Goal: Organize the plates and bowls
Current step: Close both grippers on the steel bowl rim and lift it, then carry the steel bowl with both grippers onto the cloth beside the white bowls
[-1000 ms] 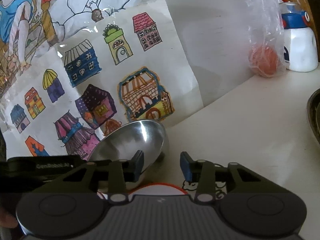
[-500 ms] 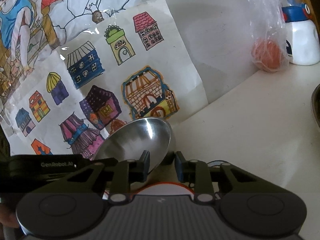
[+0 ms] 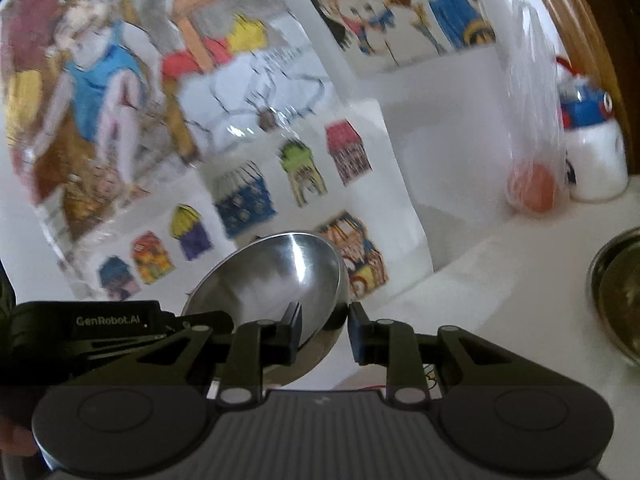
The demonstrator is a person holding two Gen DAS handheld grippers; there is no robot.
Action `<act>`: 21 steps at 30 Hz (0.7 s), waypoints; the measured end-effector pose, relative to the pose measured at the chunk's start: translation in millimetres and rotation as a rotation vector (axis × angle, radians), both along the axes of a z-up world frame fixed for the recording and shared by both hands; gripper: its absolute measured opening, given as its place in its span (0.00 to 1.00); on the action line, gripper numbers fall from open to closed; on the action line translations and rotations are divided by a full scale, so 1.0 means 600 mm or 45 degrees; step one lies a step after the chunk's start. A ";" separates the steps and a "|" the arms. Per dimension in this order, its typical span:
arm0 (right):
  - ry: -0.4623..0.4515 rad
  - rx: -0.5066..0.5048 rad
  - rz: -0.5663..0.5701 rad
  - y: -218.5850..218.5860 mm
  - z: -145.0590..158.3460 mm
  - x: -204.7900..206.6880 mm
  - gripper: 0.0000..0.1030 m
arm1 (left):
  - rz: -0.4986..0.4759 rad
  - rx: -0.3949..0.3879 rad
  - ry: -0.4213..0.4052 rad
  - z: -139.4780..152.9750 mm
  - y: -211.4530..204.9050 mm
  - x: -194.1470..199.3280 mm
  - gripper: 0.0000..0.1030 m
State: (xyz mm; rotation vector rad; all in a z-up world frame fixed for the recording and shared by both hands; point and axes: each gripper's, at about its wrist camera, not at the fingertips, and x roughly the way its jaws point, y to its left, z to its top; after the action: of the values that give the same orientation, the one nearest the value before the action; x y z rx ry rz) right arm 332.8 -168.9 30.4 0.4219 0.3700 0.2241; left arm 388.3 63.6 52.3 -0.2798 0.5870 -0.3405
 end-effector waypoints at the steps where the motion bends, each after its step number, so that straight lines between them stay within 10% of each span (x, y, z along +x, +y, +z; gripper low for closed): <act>1: -0.009 -0.002 0.003 -0.001 0.007 -0.012 0.27 | -0.002 -0.007 -0.012 0.007 0.001 -0.013 0.25; 21: 0.008 -0.073 0.091 -0.008 0.033 -0.292 0.27 | -0.011 -0.058 0.044 -0.010 0.018 -0.297 0.25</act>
State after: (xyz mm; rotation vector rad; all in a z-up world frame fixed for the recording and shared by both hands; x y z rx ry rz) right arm 157.8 -173.6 50.3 0.3532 0.3971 0.2813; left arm 210.2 74.5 46.6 -0.3277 0.6154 -0.3583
